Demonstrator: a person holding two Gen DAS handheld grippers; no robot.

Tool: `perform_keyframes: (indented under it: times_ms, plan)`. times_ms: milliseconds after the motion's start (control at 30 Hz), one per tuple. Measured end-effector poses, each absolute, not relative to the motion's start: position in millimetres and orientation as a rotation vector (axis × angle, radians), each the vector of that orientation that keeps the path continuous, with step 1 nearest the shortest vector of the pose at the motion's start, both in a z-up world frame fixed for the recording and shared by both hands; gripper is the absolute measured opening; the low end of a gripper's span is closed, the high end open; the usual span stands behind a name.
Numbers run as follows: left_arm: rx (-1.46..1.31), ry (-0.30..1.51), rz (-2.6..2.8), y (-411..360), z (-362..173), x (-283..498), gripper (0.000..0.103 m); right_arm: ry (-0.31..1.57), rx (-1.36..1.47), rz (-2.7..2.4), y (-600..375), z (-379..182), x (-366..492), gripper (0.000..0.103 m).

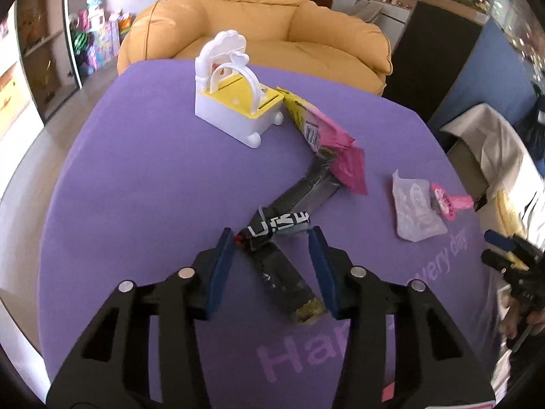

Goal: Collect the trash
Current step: 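Move both tools to the table and grasp the black USB strip with the left gripper, then grasp the pink panda lollipop wrapper with the right gripper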

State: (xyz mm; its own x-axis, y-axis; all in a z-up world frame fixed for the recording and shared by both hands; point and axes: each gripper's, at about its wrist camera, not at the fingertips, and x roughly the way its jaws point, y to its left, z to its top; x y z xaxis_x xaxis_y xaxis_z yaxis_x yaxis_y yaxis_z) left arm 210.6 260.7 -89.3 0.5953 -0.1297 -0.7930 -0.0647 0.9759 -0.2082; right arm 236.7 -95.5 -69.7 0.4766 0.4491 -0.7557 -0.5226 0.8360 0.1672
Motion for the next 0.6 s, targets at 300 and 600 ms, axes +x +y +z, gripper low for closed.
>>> perform_keyframes:
  times_ms: [300,600]
  plan:
    - [-0.288,0.93,-0.105,231.8,-85.6,191.1,0.038,0.834,-0.143,0.588,-79.8,-61.8,268.6,0.05]
    - [-0.215,0.964,-0.093,211.4,-90.9,178.0,0.039,0.952,-0.168,0.491,-65.6,-85.7,336.7,0.022]
